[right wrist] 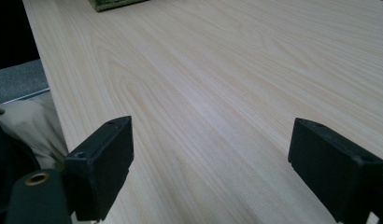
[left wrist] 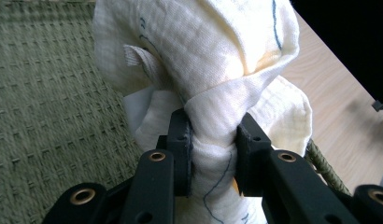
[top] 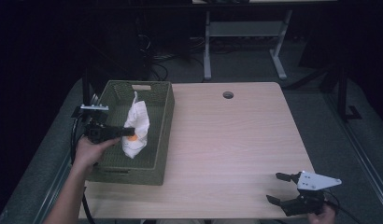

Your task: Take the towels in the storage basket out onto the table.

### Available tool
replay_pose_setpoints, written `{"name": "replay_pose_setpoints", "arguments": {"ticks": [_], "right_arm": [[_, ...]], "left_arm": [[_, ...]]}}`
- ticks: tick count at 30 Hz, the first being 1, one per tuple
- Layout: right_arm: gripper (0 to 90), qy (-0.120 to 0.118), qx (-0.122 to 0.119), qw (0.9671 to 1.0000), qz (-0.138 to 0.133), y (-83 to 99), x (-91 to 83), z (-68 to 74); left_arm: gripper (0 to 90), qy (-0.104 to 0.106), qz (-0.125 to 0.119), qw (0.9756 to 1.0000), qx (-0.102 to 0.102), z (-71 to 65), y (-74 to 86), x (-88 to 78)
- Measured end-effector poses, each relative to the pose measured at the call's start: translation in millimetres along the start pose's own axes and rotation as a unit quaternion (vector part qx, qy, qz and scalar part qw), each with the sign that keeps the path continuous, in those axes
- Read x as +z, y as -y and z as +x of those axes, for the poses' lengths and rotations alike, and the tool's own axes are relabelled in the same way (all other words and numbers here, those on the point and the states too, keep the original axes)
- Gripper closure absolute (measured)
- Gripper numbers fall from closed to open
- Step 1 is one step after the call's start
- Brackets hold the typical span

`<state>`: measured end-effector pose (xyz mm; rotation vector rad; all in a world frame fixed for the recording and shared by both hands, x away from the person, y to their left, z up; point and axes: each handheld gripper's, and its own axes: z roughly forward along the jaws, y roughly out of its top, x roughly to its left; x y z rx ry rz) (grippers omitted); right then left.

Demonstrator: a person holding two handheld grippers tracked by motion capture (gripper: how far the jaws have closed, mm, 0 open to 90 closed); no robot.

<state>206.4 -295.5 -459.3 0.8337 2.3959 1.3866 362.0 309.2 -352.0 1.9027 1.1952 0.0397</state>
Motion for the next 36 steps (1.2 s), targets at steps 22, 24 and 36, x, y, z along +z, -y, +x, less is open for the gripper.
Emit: {"name": "replay_pose_setpoints", "arguments": {"ticks": [22, 24, 36], "right_arm": [[13.8, 0.001, 0.003, 1.0, -0.001, 0.6, 0.6, -1.4], [13.8, 0.001, 0.003, 1.0, -0.001, 0.6, 0.4, -1.4], [13.8, 0.0, 0.003, 1.0, -0.003, -0.1, -0.6, -0.6]], "left_arm": [[71.8, 0.053, -0.046, 0.9973, -0.019, -5.8, -5.1, -8.8], [71.7, 0.055, -0.046, 0.9973, -0.016, -7.8, -6.3, -8.7], [71.8, 0.075, -0.056, 0.9955, -0.011, -18.2, -11.2, -8.0]]}}
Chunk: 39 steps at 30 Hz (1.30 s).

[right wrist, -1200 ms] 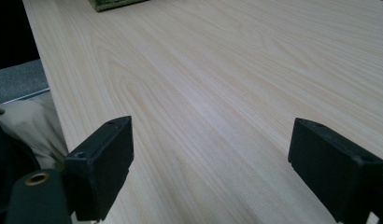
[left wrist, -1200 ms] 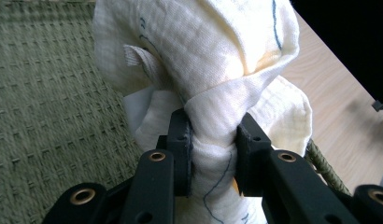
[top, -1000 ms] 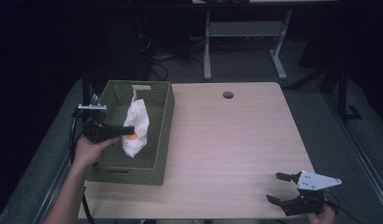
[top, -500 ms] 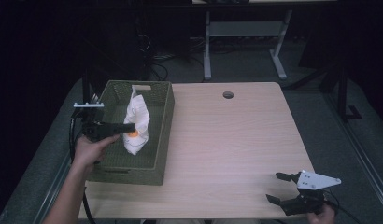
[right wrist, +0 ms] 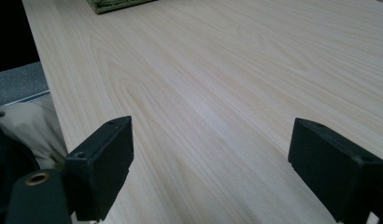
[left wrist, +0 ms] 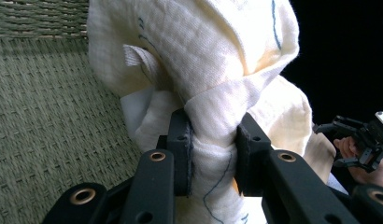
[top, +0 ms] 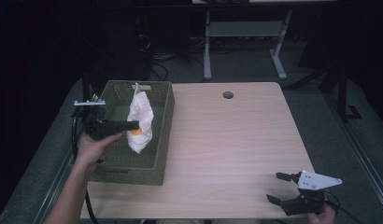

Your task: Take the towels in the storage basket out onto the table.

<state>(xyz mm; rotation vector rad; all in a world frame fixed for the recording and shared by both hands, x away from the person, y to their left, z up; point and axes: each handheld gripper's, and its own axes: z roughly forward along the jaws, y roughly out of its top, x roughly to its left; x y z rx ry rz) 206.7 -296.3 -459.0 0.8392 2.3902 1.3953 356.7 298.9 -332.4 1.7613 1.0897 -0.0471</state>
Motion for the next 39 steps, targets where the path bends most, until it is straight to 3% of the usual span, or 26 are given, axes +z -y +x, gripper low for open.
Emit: {"name": "replay_pose_setpoints", "arguments": {"ticks": [2, 8, 24, 39], "right_arm": [[13.8, -0.003, -0.004, 1.0, 0.0, -0.1, -0.1, 0.1], [13.8, -0.003, -0.005, 1.0, 0.0, -0.3, -0.6, 0.2], [13.8, -0.005, -0.007, 1.0, 0.0, 0.2, -1.3, -1.2], [13.8, -0.008, -0.008, 0.9999, -0.003, 0.2, -2.6, -1.7]], "left_arm": [[71.7, -0.003, 0.0, 1.0, -0.002, -1.4, -0.3, 0.1], [71.8, 0.016, -0.002, 0.9999, 0.004, -8.4, -3.6, 1.2], [71.7, 0.038, 0.002, 0.999, 0.021, -30.8, -16.5, 11.7], [71.7, 0.058, 0.002, 0.9978, 0.032, -52.3, -30.5, 33.5]]}}
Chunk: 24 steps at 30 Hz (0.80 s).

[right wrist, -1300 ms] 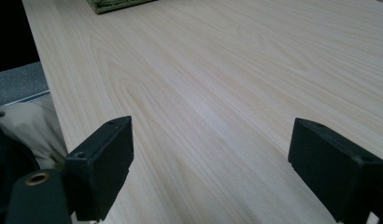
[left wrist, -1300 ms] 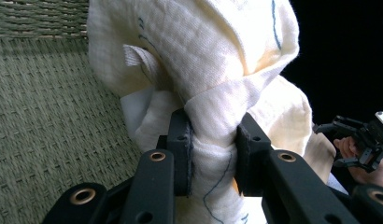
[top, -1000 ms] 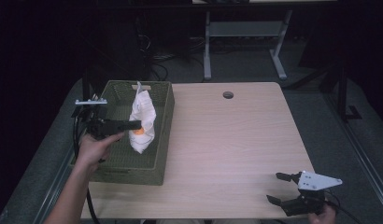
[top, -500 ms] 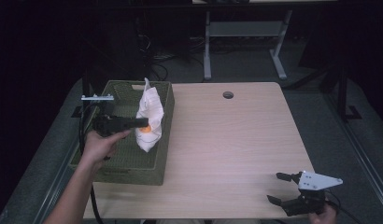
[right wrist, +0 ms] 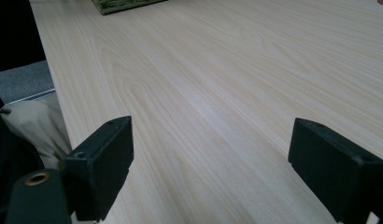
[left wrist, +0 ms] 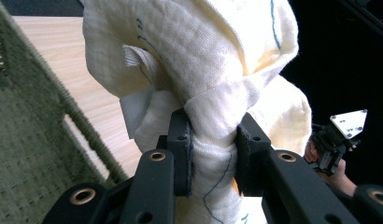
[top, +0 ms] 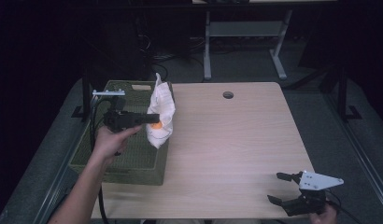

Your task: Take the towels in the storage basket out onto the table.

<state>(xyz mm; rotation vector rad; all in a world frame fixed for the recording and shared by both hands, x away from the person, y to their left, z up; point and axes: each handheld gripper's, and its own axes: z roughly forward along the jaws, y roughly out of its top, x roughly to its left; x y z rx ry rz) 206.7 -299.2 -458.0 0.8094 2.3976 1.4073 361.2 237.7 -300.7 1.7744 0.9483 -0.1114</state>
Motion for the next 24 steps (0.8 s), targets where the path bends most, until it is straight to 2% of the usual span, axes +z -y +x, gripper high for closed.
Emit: {"name": "replay_pose_setpoints", "arguments": {"ticks": [3, 11, 24], "right_arm": [[13.8, 0.0, 0.0, 1.0, 0.0, 0.2, -1.0, 0.2], [13.8, 0.001, 0.001, 1.0, -0.005, 0.1, -3.2, 0.2], [13.8, 0.001, -0.001, 0.9999, -0.01, -1.5, -3.3, -0.5]], "left_arm": [[71.7, 0.0, 0.005, 1.0, 0.008, -4.0, -3.4, 5.1], [71.7, 0.008, 0.012, 0.9998, 0.013, -11.6, -8.5, 19.8], [71.7, 0.024, 0.027, 0.9991, 0.023, -22.7, -14.9, 53.8]]}}
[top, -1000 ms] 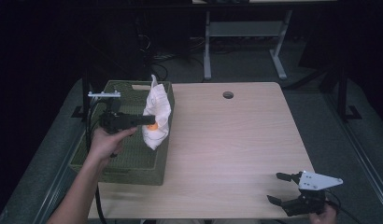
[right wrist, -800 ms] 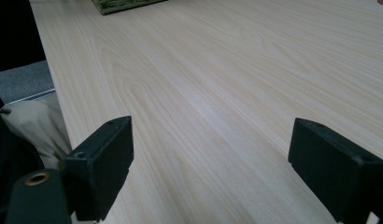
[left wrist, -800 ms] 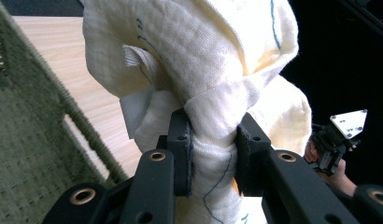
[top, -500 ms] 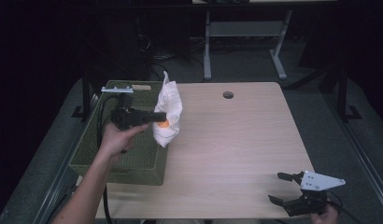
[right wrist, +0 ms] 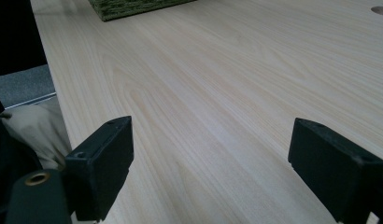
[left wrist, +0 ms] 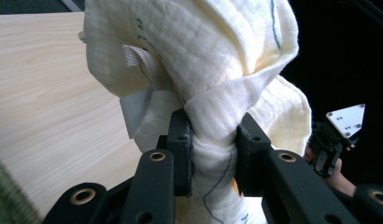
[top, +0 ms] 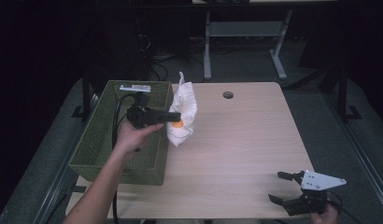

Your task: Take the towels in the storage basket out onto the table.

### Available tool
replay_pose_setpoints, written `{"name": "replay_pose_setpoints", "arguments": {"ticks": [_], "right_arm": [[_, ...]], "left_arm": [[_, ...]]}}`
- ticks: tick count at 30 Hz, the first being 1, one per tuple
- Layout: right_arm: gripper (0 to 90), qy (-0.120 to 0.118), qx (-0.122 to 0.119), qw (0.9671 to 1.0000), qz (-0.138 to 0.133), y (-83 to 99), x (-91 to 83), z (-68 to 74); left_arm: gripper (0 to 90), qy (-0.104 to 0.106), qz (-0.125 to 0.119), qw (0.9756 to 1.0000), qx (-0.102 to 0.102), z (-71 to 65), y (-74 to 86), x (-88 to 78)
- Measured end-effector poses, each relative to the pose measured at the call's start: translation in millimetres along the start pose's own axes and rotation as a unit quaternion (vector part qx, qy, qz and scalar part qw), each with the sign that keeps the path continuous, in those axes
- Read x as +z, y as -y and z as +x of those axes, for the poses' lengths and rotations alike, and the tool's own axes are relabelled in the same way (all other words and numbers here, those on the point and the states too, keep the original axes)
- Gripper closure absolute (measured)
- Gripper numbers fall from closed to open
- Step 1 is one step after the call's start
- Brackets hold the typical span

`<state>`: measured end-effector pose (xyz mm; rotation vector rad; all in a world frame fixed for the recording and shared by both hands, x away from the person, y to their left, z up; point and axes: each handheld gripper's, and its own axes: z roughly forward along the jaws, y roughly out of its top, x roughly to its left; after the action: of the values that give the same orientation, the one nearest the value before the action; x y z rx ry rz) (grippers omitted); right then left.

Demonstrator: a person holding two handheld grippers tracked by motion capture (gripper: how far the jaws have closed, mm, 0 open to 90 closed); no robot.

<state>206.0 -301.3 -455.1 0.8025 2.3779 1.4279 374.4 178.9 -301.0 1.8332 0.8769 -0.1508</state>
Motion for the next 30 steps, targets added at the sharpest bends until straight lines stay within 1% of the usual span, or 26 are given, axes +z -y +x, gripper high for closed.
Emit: {"name": "replay_pose_setpoints", "arguments": {"ticks": [2, 4, 7, 10, 12, 16, 18, 19, 26, 27, 28, 30], "right_arm": [[13.8, 0.0, 0.0, 1.0, -0.001, -0.1, 0.0, -0.2], [13.8, -0.001, 0.001, 1.0, -0.001, -0.1, -0.2, -0.2], [13.8, -0.002, 0.001, 1.0, -0.003, -0.3, -0.5, -0.3], [13.8, -0.002, 0.001, 1.0, -0.004, -0.5, -1.0, -0.3], [13.8, -0.003, 0.0, 1.0, -0.005, -0.6, -0.9, -0.4], [13.8, -0.004, 0.0, 1.0, -0.005, -0.7, -0.6, -0.4], [13.8, -0.004, -0.002, 1.0, -0.005, -0.7, -0.2, -0.6], [13.8, -0.004, -0.002, 1.0, -0.005, -0.7, -0.2, -0.6], [13.8, -0.005, -0.003, 1.0, -0.006, -0.9, -0.6, -0.6], [13.8, -0.005, -0.003, 1.0, -0.007, -0.9, -0.6, -0.7], [13.9, -0.006, -0.003, 1.0, -0.006, -1.0, -0.6, -0.8], [13.8, -0.005, 0.0, 1.0, -0.005, -1.0, -1.1, -0.3]], "left_arm": [[71.7, 0.004, 0.001, 1.0, 0.0, -1.9, -1.1, 5.7], [71.7, 0.006, 0.007, 0.9999, 0.004, -3.1, -2.2, 12.4], [71.7, 0.01, 0.011, 0.9999, 0.003, -5.6, -2.9, 22.4], [71.7, 0.013, 0.015, 0.9998, 0.008, -7.1, -4.1, 30.0], [71.7, 0.015, 0.017, 0.9997, 0.007, -8.1, -4.3, 35.1], [71.7, 0.019, 0.027, 0.9994, 0.013, -10.4, -3.7, 45.9], [71.7, 0.022, 0.029, 0.9993, 0.012, -11.7, -3.2, 54.2], [71.7, 0.022, 0.029, 0.9993, 0.012, -11.7, -3.2, 54.2], [71.7, 0.023, 0.038, 0.999, 0.008, -10.6, 0.0, 75.8], [71.7, 0.023, 0.042, 0.9988, 0.008, -10.7, 0.7, 81.4], [71.7, 0.023, 0.042, 0.9988, 0.008, -10.7, 0.7, 81.4], [71.7, 0.024, 0.045, 0.9987, 0.006, -10.2, 1.3, 87.2]]}}
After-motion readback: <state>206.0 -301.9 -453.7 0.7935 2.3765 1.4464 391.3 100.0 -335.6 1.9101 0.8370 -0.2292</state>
